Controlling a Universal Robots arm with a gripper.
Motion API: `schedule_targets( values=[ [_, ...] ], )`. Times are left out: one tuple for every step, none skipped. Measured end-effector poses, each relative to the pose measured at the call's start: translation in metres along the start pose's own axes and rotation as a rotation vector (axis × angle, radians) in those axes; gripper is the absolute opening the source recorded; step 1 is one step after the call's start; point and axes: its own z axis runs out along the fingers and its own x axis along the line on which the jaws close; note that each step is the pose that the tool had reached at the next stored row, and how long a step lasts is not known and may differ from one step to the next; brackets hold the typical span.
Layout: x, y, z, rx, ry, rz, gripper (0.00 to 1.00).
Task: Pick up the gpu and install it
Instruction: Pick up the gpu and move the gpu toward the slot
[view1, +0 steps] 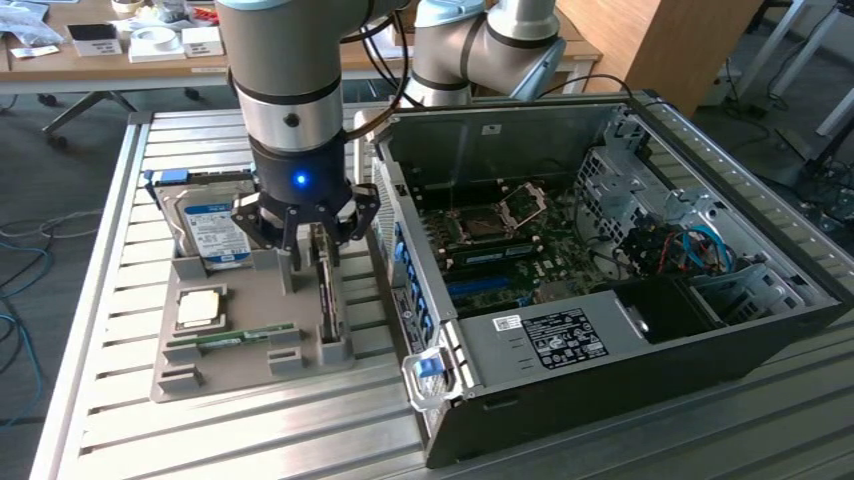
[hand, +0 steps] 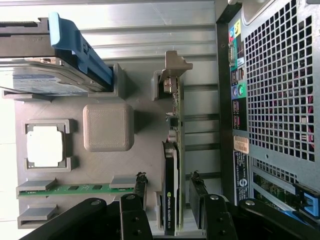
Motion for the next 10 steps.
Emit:
schedule_targets(
  values=[
    [0.0000, 0.0000, 0.0001, 0.0000, 0.0000, 0.000, 0.47],
    [0.0000, 0.0000, 0.0003, 0.0000, -0.0001, 0.000, 0.47],
    [0.0000, 0.0000, 0.0006, -0.0001, -0.0001, 0.000, 0.47],
    [0.0000, 0.0000, 0.0010, -0.0004, -0.0001, 0.000, 0.47],
    [0.0000, -0.0001, 0.0014, -0.0006, -0.0001, 0.000, 0.47],
    [0.0001, -0.0001, 0.0018, -0.0006, 0.0000, 0.000, 0.47],
    [0.0001, -0.0001, 0.0022, -0.0005, 0.0001, 0.000, 0.47],
    [0.0001, -0.0001, 0.0026, -0.0005, 0.0001, 0.000, 0.47],
    [0.0001, -0.0002, 0.0029, -0.0004, 0.0002, 0.000, 0.47],
    [0.0001, -0.0002, 0.0032, -0.0004, 0.0001, 0.000, 0.47]
  ],
)
